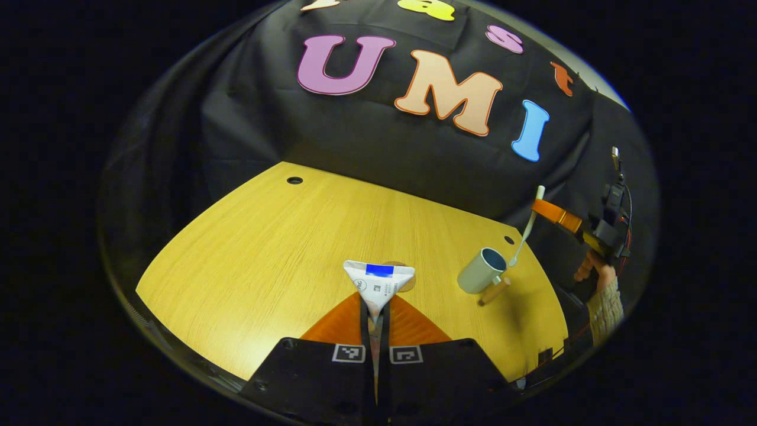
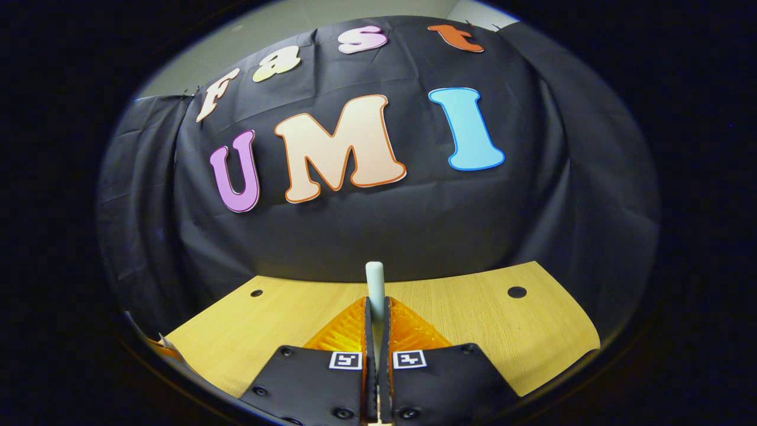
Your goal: Put the toothbrush and toothpaste on the desktop into the cup, then pick up the cup and place it on the coaster on the desktop.
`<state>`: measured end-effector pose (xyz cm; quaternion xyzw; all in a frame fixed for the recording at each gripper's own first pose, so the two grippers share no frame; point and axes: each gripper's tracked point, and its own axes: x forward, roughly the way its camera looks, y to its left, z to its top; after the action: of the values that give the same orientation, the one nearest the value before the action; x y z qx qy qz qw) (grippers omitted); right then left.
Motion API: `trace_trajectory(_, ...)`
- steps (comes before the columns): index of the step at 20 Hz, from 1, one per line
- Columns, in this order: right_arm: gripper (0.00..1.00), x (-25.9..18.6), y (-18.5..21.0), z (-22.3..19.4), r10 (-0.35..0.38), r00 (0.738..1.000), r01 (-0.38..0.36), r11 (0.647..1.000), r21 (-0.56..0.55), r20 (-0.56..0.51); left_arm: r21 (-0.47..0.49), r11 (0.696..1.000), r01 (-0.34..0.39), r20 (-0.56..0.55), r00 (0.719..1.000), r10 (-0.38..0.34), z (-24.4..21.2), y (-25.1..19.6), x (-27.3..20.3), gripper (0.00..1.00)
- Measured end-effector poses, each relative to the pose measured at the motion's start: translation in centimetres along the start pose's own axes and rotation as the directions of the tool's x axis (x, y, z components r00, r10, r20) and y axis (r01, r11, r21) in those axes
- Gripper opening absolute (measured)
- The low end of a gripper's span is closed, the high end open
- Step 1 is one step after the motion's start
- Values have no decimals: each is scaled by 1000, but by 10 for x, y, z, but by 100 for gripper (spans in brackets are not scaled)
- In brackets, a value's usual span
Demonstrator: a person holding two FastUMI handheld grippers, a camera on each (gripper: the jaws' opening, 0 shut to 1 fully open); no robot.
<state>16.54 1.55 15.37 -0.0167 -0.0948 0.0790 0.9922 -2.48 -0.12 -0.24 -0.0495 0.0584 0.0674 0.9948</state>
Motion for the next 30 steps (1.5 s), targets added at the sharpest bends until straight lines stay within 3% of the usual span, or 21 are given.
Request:
trace_trajectory(3, 5, 14, 4, -10, 11, 1000, -9, 998, -68, 28, 9, 1000, 2, 11, 1000, -2, 0, 0, -3, 1)
trace_trajectory(8, 6, 24, 3, -40, 3, 1000, -1, 997, -73, 28, 33, 999, 32, 50, 998, -34, 10, -8, -1, 1)
trace_trajectory(15, 17, 13, -7, -60, -10, 1000, 10, 1000, -9, -23, 53, 996, 77, 89, 993, -81, 25, -22, 5, 0)
trace_trajectory(16, 33, 9, -10, -58, -11, 1000, 11, 1000, 5, -23, 55, 995, 86, 95, 991, -91, 28, -25, 9, 0)
trace_trajectory(19, 100, -6, -28, -49, -49, 999, 49, 999, 18, -3, 65, 990, 122, 110, 986, -129, 36, -38, 17, 0)
trace_trajectory(25, 99, -53, -83, -39, -182, 983, 182, 983, 26, 12, 100, 967, 235, 167, 954, -250, 70, -87, 46, 2)
trace_trajectory(30, 98, -109, -130, -44, -296, 955, 296, 955, 30, -10, 140, 916, 377, 209, 893, -399, 98, -159, 78, 0)
